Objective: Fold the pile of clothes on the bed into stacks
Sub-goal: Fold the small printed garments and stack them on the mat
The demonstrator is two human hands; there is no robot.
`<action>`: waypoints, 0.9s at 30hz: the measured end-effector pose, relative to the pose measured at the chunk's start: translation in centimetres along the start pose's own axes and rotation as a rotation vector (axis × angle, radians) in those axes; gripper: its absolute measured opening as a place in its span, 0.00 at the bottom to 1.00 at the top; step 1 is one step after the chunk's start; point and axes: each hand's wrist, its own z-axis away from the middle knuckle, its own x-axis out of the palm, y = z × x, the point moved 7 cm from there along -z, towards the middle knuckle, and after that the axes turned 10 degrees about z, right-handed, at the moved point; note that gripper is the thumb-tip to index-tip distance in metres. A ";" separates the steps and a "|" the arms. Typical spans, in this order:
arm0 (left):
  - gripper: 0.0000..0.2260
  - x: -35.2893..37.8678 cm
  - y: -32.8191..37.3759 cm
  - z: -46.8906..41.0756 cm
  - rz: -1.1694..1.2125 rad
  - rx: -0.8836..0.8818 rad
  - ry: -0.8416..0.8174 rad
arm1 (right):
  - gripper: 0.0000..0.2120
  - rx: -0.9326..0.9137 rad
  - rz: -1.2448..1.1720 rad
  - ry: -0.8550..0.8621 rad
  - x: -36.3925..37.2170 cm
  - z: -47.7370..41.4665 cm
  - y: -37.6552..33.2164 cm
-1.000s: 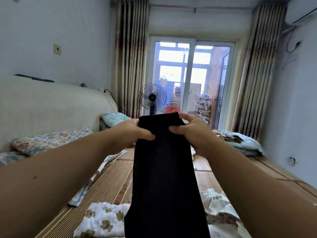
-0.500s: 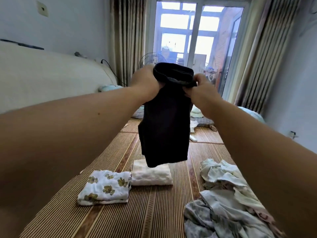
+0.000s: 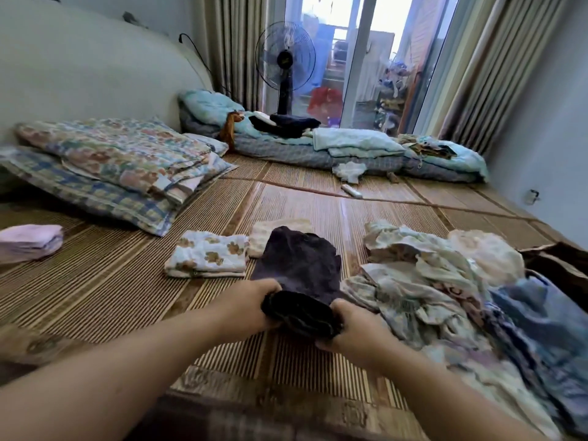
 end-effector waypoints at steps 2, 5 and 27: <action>0.11 3.2 -1.7 2.3 -0.222 -0.021 -0.092 | 0.16 0.007 0.030 -0.055 3.3 1.4 0.7; 0.11 5.9 -3.3 4.8 -0.238 -0.105 -0.206 | 0.15 -0.010 0.125 -0.075 6.0 2.7 1.0; 0.28 10.8 -8.3 5.3 -0.308 -0.122 -0.411 | 0.28 -0.057 0.358 -0.145 10.9 0.4 2.4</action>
